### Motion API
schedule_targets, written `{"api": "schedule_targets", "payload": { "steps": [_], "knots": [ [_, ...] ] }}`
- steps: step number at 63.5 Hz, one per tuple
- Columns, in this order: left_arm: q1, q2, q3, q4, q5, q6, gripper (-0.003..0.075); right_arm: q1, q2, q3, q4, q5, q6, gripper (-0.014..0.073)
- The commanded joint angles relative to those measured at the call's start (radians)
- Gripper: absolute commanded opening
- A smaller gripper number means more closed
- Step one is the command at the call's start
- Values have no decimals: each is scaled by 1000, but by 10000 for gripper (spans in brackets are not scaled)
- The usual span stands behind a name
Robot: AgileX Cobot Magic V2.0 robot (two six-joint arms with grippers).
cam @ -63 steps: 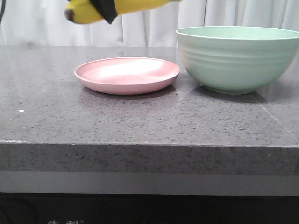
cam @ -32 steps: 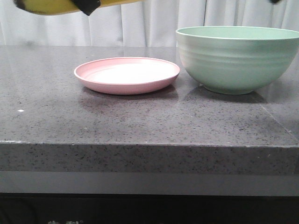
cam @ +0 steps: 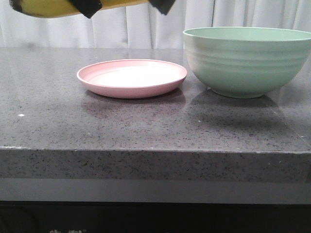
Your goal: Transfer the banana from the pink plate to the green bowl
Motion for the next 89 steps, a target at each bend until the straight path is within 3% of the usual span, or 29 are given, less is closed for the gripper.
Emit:
{"api": "schedule_targets", "payload": {
  "steps": [1,20,50,65,70,76,89],
  "knots": [
    [-8,-39,-30,-13,-56,-1,-9,2,11,-104,-11,1,-45,632],
    [-8,-39,-30,-13,-56,-1,-9,2,97,-260,-12,162,-108,609],
    [-8,-39,-30,-13,-58,-1,-9,2,131,-291,-24,207,-110,166],
    [-8,-39,-30,-13,-74,-1,11,2,131,-291,-24,211,-110,35],
    [-8,-39,-30,-13,-87,-1,64,2,131,-291,-24,211,-110,17],
    [-8,-39,-30,-13,-104,-1,181,2,131,-291,-25,211,-110,12],
    [-8,-39,-30,11,-135,-1,543,2,131,-291,-56,217,-110,12]
  ]
}}
